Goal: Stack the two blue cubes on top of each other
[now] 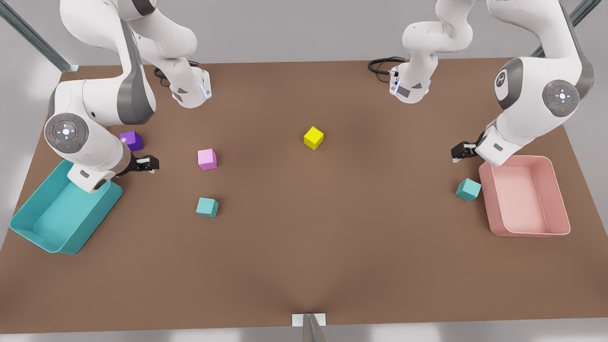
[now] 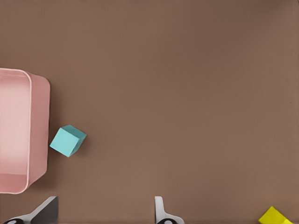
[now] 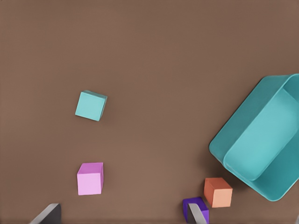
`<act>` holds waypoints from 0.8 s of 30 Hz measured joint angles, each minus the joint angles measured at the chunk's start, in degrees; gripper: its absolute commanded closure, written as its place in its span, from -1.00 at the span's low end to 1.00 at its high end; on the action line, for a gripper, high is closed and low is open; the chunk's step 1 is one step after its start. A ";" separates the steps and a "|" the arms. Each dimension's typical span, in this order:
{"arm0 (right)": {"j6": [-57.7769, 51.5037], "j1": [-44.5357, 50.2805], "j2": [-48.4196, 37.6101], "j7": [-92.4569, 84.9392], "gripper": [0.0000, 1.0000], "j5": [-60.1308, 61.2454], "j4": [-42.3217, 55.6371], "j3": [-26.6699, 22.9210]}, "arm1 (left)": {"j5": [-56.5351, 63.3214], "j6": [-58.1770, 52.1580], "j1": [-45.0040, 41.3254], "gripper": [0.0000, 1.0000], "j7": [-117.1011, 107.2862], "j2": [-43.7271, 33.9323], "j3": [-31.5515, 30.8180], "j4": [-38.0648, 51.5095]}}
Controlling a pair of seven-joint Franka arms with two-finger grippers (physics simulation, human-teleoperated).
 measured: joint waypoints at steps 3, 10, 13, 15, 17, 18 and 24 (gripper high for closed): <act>-0.01 2.00 3.17 0.85 -1.00 -0.20 -0.05 0.32 | 0.01 -0.54 -1.02 -1.00 -0.33 2.23 0.07 -0.01; 10.68 4.90 16.01 8.19 -1.00 1.75 -7.19 0.29 | 0.06 -1.11 -2.31 -1.00 -0.95 8.62 0.04 2.03; 21.47 3.39 16.06 11.85 -1.00 3.64 -15.77 0.16 | 0.18 -1.27 -2.63 -1.00 -1.18 17.53 0.02 9.55; 30.08 2.44 15.27 14.23 -1.00 4.30 -22.83 0.15 | 0.42 -1.39 -2.67 -1.00 -1.31 20.22 0.09 13.18; 38.50 2.42 14.04 16.88 -1.00 4.65 -28.30 0.17 | 0.53 -1.50 -3.08 -1.00 -1.43 20.87 0.00 14.09; 41.94 2.36 13.69 18.15 -1.00 4.78 -29.36 0.19 | 0.56 -1.57 -3.18 -1.00 -1.49 21.01 -0.02 14.25; 53.90 1.47 13.23 24.42 -1.00 5.04 -32.16 0.38 | 0.62 -2.04 -3.20 -1.00 -1.76 21.17 -0.04 14.40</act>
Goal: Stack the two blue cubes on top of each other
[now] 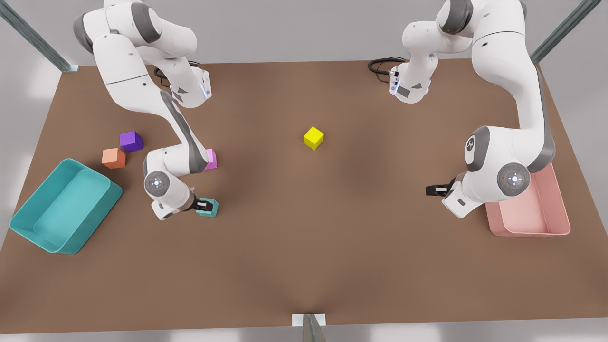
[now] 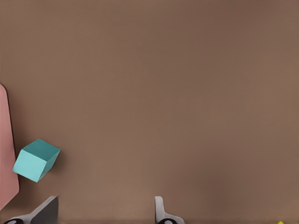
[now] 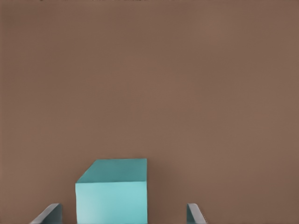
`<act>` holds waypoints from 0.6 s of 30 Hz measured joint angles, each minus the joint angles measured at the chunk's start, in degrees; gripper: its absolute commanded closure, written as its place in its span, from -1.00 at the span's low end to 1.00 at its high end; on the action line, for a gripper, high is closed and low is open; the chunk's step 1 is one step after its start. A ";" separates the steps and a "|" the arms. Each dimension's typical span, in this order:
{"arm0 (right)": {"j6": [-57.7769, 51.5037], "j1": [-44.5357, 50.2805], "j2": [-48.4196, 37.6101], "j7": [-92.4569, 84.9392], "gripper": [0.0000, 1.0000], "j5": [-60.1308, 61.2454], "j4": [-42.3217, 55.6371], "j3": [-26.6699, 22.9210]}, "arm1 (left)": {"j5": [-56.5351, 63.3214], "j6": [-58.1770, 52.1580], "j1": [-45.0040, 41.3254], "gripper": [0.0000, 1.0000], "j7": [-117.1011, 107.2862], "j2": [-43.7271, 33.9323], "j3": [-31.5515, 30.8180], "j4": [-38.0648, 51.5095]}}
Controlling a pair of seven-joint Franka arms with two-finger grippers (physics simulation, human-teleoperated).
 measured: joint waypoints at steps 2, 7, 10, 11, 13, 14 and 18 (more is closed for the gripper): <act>1.95 0.08 0.11 1.67 -1.00 0.12 -1.29 0.32 | 0.01 -0.10 -0.01 -1.00 -0.07 0.00 0.00 0.00; 4.72 1.00 1.15 5.14 -1.00 1.24 -2.13 1.04 | 0.01 -1.82 0.20 -1.00 -0.25 0.00 0.00 -0.07; 5.54 1.07 1.50 6.80 -1.00 1.61 -2.40 1.11 | 0.02 -2.77 0.26 -1.00 -0.34 0.00 0.00 -0.08; 5.73 1.07 1.48 7.29 -1.00 1.68 -2.65 1.11 | 0.02 -3.02 0.26 -1.00 -0.37 0.00 0.00 -0.08; 6.04 0.97 1.41 8.20 -1.00 1.79 -2.95 1.11 | 0.02 -3.43 0.26 -1.00 -0.43 0.00 0.00 -0.08; 6.15 0.85 1.29 8.60 -1.00 1.82 -3.15 1.12 | 0.02 -3.59 0.26 -1.00 -0.45 0.00 0.00 -0.08; 6.17 0.52 1.10 9.59 -1.00 1.92 -3.40 1.08 | 0.02 -4.01 0.29 -1.00 -0.53 0.00 0.00 -0.16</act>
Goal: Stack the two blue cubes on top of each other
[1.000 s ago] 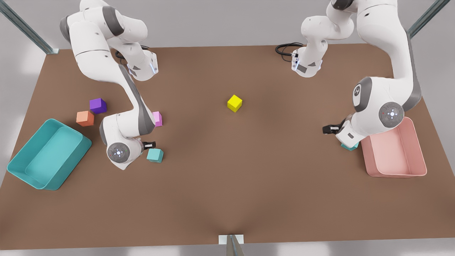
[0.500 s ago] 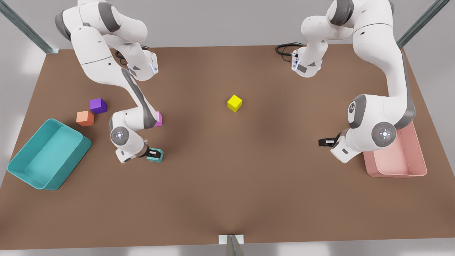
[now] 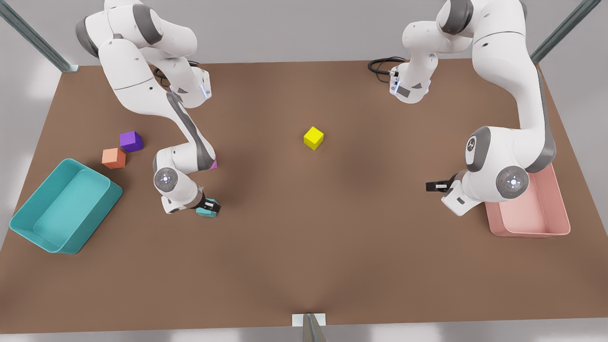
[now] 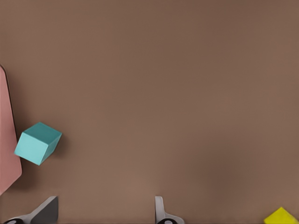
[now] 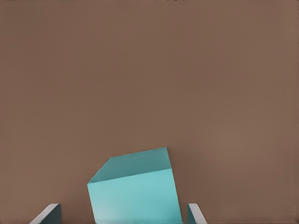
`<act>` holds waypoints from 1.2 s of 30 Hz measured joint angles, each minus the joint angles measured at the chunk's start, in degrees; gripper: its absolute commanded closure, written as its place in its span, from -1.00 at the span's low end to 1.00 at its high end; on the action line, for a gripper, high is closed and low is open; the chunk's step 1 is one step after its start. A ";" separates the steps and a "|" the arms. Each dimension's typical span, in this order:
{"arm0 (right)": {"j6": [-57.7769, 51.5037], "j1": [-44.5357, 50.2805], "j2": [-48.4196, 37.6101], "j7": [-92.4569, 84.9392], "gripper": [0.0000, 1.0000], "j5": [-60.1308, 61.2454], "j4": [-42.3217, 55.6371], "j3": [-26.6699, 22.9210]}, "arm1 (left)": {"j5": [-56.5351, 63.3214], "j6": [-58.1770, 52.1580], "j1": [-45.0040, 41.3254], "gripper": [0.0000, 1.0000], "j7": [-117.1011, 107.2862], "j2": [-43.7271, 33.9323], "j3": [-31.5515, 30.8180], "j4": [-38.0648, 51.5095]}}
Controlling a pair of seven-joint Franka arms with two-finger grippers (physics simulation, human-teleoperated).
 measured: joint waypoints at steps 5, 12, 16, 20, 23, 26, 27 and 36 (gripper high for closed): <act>-0.24 0.03 1.65 0.30 -1.00 -0.01 0.27 -0.05 | 0.00 -0.27 0.04 -1.00 -0.08 0.00 0.00 -0.02; -0.17 0.25 5.20 0.59 -0.99 -0.10 1.15 -0.05 | 0.72 -0.32 0.84 -1.00 -0.52 2.47 0.10 0.13; -0.07 0.37 6.17 0.27 -0.08 0.34 1.90 -0.05 | 0.31 2.99 6.24 -1.00 -2.65 2.48 2.49 -7.20; -1.79 0.40 4.70 -0.21 -0.03 0.83 6.22 3.23 | -0.10 16.69 9.96 -1.00 -8.53 -0.79 5.88 -22.47; -4.68 9.47 7.61 2.61 -0.04 1.00 17.31 7.15 | -2.99 25.70 10.88 -1.00 -14.53 -0.10 6.12 -25.26; -6.42 23.28 17.35 8.85 -0.04 0.67 34.20 6.84 | -4.81 32.18 11.55 -1.00 -20.13 0.95 6.43 -27.75; -6.82 28.17 20.50 11.45 -0.05 0.50 39.32 5.06 | -5.11 33.70 11.64 -1.00 -21.49 1.08 7.22 -28.47; -7.17 39.87 31.09 32.00 -1.00 -1.08 51.17 -2.44 | -3.79 39.99 13.72 -1.00 -31.75 1.16 8.08 -32.02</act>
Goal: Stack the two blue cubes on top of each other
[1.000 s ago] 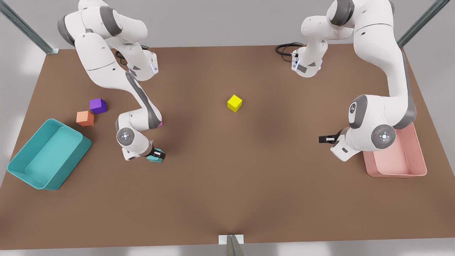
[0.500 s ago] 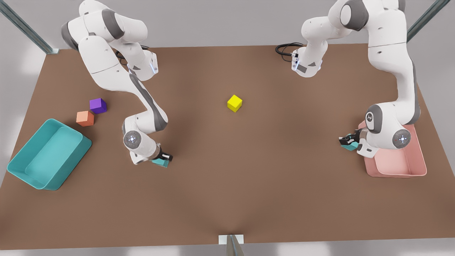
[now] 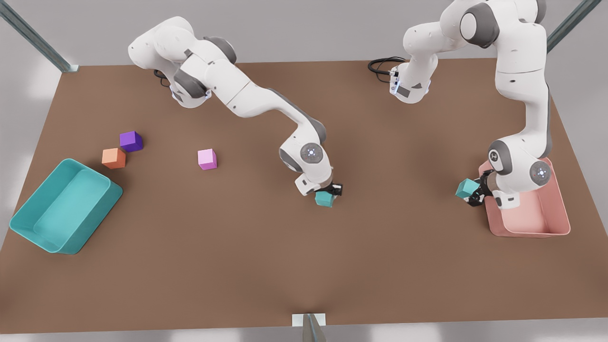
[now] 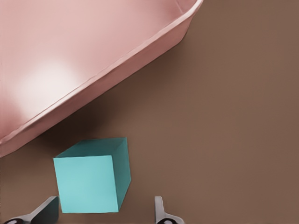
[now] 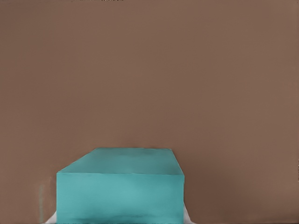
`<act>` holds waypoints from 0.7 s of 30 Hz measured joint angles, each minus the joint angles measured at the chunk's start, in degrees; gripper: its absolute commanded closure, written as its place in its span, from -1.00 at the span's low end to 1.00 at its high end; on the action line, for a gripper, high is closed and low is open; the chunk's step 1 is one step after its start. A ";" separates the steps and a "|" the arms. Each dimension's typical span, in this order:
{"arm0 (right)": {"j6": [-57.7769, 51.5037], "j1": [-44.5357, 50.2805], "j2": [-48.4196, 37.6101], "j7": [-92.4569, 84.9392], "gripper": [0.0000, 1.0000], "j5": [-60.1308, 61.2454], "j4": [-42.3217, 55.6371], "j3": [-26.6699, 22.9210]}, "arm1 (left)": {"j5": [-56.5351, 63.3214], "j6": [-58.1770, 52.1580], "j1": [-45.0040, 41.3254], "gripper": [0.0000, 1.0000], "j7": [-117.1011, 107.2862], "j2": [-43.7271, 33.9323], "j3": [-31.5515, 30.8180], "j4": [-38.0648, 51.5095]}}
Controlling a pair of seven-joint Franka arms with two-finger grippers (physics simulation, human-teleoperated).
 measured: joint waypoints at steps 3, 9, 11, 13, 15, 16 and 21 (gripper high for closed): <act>0.09 -0.18 0.06 5.06 -1.00 -0.34 0.14 -0.04 | 0.59 0.65 0.02 -1.00 -2.52 0.13 0.00 -1.33; -10.91 -12.84 -14.63 9.76 -1.00 5.73 -0.41 2.70 | 1.05 1.34 0.14 -1.00 -6.37 1.35 0.00 -1.43; -21.43 -25.58 -15.28 5.36 -1.00 8.96 -3.59 2.50 | 1.28 1.52 0.34 -1.00 -7.39 1.75 0.00 -1.39; -29.77 -38.02 -14.99 -1.57 -1.00 5.69 -4.72 2.07 | 1.61 1.66 0.78 -1.00 -8.30 1.86 0.00 -1.39; -36.76 -43.19 -19.94 -9.34 -1.00 -0.44 -2.60 1.87 | 1.81 1.76 0.97 -1.00 -9.11 1.88 0.03 -1.39; -39.94 -43.86 -23.92 -13.03 -1.00 -2.72 -2.07 2.12 | 1.88 1.79 1.00 -1.00 -9.48 1.97 0.02 -1.39; -49.32 -43.45 -44.20 -28.48 -1.00 -7.57 -10.16 3.56 | 2.03 2.54 1.00 -1.00 -11.06 4.62 0.00 -1.40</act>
